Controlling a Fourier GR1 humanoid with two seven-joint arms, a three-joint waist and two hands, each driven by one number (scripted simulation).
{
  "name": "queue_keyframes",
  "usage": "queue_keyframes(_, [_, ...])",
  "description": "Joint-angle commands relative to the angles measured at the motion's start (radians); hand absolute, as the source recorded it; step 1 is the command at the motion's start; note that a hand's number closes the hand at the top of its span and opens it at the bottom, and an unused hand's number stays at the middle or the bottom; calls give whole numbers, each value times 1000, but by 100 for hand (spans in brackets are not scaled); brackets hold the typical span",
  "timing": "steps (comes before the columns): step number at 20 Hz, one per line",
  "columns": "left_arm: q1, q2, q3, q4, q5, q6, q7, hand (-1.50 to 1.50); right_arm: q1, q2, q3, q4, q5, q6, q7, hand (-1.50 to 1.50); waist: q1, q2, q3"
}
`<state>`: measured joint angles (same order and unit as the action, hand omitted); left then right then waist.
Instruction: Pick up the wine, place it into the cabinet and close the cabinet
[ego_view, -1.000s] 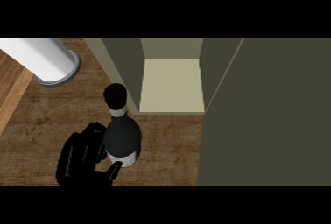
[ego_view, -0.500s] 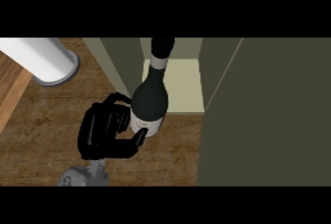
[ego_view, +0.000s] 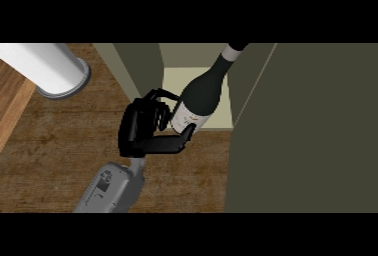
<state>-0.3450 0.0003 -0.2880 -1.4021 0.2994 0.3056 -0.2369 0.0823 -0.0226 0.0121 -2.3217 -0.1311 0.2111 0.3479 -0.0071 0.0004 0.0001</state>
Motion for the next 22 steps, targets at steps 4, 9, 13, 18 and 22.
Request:
queue_keyframes(4, [-60, 0, -84, 170, 38, 91, -100, 150, 70, 13, 22, 31, 26, 44, -106, -150, -2, 0, 0])
queue_keyframes(9, [-203, 0, -100, 335, 182, 159, -138, 150, 61, -6, -13, -7, 4, 36, -62, -150, -7, 1, 0])
queue_keyframes(13, [-167, 0, -131, 339, 171, 173, -165, 150, 4, -48, -77, -71, -100, 18, 66, -150, -3, 0, 0])
queue_keyframes(18, [-123, 0, -160, 446, 237, 133, -279, 150, -21, -32, -55, -4, -58, 12, 35, -150, -2, 1, -1])
queue_keyframes(22, [-128, 0, -122, 490, 242, 103, -294, 150, 3, 19, 27, -16, 19, -21, 29, -150, 0, 0, 0])
